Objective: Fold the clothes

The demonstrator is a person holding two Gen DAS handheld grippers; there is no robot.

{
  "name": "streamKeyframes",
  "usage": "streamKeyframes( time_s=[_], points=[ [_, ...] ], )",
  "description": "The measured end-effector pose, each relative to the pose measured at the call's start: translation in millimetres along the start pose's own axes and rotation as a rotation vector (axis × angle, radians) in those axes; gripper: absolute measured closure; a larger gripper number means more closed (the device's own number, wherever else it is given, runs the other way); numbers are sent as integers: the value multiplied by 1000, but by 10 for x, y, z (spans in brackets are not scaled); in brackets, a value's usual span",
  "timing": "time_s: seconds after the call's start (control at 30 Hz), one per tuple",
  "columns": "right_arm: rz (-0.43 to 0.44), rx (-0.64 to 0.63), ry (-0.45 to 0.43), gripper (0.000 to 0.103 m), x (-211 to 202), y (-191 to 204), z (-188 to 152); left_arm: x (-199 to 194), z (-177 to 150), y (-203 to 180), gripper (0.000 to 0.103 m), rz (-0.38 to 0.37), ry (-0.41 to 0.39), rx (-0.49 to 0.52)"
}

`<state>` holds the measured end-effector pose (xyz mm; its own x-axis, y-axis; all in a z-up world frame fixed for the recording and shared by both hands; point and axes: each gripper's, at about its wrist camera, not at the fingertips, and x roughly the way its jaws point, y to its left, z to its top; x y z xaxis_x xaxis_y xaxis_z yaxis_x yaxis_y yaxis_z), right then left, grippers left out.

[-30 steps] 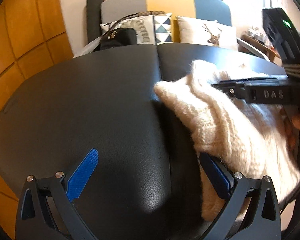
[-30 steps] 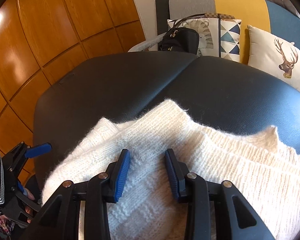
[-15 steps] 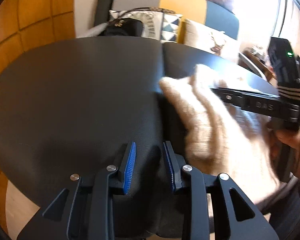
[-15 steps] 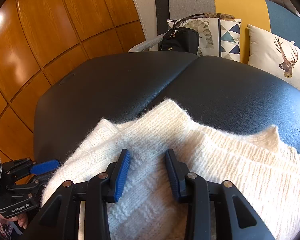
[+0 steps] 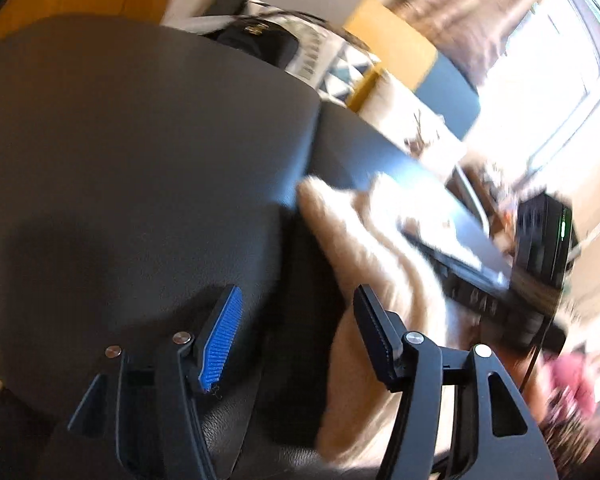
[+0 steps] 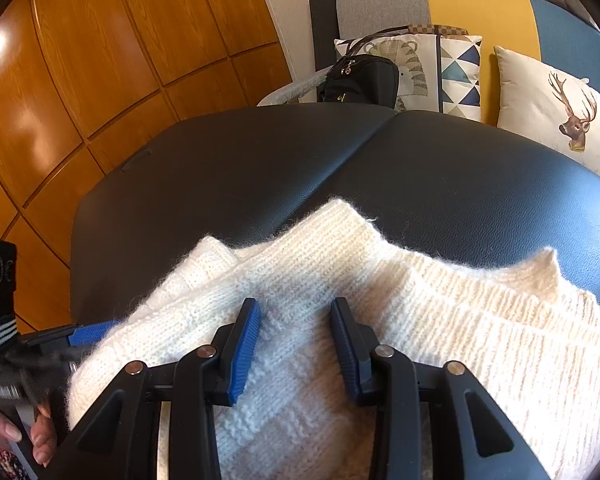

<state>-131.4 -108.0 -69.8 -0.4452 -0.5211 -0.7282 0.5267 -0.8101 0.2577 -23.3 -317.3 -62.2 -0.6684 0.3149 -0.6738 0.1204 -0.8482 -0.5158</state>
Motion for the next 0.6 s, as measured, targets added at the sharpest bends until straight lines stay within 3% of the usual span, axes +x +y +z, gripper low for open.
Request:
streamKeyframes(
  time_s=[0.1,0.13,0.37,0.4,0.43,0.47,0.53,0.6],
  points=[
    [6,4,2,66,-5,-14,3,-109,23,90,37,-35,-43,-70],
    [8,6,2,66,-3,-20,4,-99,32,65,32,-38,-31,-61],
    [15,11,1,66,7,-38,9,231,15,-411,32,-86,123,93],
    [15,11,-1,66,9,-38,5,287,1,-455,35,-81,154,111],
    [16,11,-2,66,10,-41,5,345,-11,-491,62,-80,188,127],
    [16,10,-3,66,11,-43,4,403,-22,-527,72,-79,221,144],
    [17,10,-2,66,16,-45,3,332,-27,-597,81,-93,227,166],
    [19,11,-3,66,21,-48,2,237,-30,-668,82,-108,226,186]
  ],
)
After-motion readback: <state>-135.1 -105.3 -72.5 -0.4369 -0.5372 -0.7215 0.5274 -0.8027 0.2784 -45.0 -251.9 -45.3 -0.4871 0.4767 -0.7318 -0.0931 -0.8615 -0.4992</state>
